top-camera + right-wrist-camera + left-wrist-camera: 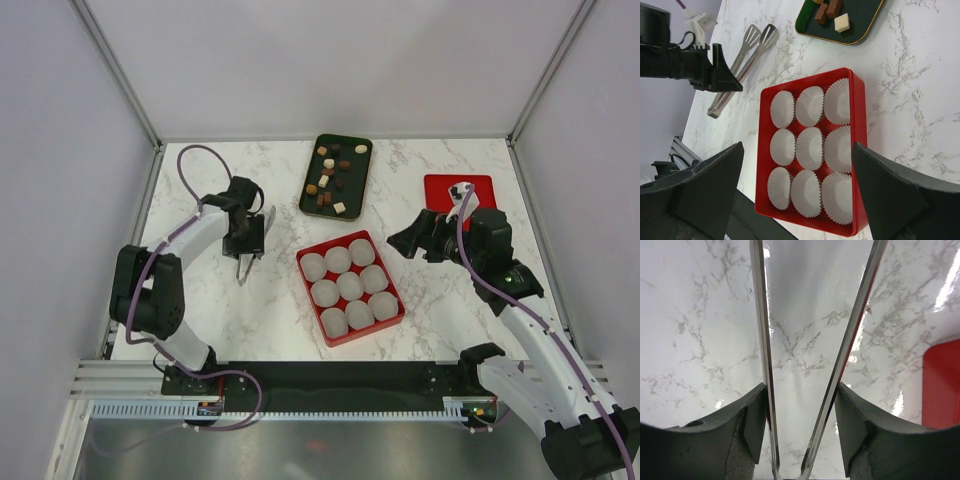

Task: Pack the chocolate

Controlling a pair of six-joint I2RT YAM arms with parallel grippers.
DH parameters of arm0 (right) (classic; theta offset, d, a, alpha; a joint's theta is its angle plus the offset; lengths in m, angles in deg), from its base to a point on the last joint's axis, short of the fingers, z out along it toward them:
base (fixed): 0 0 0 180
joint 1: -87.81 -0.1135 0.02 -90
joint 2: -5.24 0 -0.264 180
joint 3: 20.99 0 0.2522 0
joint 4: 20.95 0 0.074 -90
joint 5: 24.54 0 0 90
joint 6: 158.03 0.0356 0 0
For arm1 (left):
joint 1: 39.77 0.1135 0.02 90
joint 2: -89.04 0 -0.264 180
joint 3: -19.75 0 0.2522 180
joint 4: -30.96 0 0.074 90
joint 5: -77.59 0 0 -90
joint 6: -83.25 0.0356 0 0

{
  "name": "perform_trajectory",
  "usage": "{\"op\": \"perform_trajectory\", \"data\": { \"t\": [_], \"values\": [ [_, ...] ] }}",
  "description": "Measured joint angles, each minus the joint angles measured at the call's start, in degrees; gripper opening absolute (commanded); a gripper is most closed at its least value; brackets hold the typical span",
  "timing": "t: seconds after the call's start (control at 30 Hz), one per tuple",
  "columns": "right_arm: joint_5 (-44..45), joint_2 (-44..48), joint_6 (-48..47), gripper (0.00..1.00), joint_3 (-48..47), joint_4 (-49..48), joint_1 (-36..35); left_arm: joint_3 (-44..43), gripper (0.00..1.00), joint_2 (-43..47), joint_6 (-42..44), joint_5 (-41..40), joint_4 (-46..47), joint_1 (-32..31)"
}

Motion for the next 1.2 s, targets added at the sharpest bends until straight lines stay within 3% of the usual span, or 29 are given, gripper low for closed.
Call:
{"op": "perform_trajectory", "data": {
  "t": [0.3, 0.77, 1.2],
  "values": [
    [0.24, 0.07, 0.02, 0.97, -0.15, 0.44, 0.0, -7.39, 0.58, 7.19, 1.97, -0.46, -6.95, -0.9],
    [1.29, 0.0, 0.0, 0.97, -0.15, 0.55, 0.0, -16.79, 0.56, 8.41, 2.93, -4.81, -16.35, -5.86],
    [2.32, 1.53, -0.28, 0.97, -0.15, 2.62, 0.0, -24.61, 0.55, 6.16, 2.84, -6.8, -16.76, -17.53]
  ]
}}
